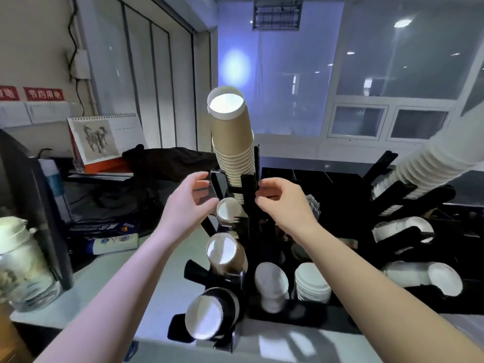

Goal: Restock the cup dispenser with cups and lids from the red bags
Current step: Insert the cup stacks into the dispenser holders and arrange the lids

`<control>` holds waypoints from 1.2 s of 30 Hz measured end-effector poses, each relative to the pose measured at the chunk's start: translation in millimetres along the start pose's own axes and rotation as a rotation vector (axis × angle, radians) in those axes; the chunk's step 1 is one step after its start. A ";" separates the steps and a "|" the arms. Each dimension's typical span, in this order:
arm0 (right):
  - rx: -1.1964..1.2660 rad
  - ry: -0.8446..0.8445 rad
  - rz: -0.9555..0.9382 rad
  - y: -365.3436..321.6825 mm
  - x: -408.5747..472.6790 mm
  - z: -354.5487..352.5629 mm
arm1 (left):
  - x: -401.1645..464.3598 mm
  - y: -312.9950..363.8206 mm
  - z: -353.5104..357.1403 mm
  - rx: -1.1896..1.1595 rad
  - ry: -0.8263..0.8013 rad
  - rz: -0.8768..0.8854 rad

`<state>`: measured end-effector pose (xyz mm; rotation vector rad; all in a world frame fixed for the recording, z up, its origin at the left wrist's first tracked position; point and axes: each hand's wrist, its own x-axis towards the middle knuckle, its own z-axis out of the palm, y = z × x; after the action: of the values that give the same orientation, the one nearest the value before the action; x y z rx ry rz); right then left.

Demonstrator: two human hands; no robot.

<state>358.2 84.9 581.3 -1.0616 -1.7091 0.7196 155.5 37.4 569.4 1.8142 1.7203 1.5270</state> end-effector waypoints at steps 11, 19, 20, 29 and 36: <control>0.259 0.109 -0.050 -30.6 81.7 48.6 | 109.5 -25.1 4.9 -0.101 -0.226 0.192; 0.181 0.090 -0.118 -38.1 99.2 54.8 | 135.5 -40.4 28.6 -0.325 -0.334 0.253; 0.168 0.095 -0.102 -38.9 100.4 54.5 | 135.7 -41.0 29.8 -0.289 -0.316 0.246; 0.112 0.169 -0.086 -47.9 94.0 60.1 | 136.3 -46.3 32.9 -0.159 -0.253 0.183; 0.150 0.192 -0.204 -80.2 88.6 60.3 | 141.3 -48.4 31.6 -0.139 -0.278 0.152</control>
<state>261.9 128.7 663.3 -0.8119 -1.5469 0.5858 119.1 183.8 592.7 2.0120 1.3450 1.3325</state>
